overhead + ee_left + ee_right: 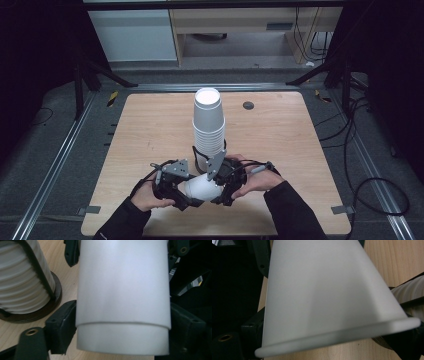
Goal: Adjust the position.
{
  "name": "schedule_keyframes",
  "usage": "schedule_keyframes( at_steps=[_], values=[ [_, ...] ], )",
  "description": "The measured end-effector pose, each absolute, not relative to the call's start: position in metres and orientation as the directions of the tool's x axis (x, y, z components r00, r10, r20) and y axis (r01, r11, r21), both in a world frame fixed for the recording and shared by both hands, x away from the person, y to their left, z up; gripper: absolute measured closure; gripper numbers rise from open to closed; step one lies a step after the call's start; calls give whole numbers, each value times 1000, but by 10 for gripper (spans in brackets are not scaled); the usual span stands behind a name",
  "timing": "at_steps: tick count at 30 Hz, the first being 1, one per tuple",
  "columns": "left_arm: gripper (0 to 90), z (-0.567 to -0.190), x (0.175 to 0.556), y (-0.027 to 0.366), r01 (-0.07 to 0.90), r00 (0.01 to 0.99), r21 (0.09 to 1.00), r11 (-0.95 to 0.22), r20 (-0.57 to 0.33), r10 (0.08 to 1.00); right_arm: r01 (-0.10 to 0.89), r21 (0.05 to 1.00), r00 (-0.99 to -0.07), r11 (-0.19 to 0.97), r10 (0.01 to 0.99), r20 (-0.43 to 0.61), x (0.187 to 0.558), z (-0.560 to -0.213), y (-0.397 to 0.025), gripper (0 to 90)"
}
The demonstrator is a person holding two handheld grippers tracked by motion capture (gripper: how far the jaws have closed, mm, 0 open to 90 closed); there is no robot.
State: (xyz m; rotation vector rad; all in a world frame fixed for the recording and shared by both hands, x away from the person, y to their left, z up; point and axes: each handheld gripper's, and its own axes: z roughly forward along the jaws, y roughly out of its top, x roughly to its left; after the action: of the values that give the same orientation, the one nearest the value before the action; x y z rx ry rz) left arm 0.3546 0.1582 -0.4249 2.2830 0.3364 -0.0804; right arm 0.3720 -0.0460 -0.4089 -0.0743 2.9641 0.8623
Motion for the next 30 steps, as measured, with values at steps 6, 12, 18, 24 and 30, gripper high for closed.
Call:
schedule_keyframes(
  at_steps=[6,12,18,24,30],
  values=[
    [224,-424,354,158,258,965,717,-647,-154,214,-63,546,-997,835,-34,-63,372,-411,-47,79],
    [227,-423,353,158,252,966,719,-648,-152,207,-47,589,-999,807,-23,-48,371,-412,-51,53],
    [227,-424,354,161,255,965,720,-646,-150,214,-26,612,-999,790,-7,-33,372,-409,-56,28],
    [226,-421,359,175,270,959,741,-615,-147,244,14,684,-997,729,63,-48,373,-393,-76,24],
    [224,-418,362,185,271,954,785,-557,-144,261,64,745,-993,664,117,-20,372,-391,-97,24]
  ],
)
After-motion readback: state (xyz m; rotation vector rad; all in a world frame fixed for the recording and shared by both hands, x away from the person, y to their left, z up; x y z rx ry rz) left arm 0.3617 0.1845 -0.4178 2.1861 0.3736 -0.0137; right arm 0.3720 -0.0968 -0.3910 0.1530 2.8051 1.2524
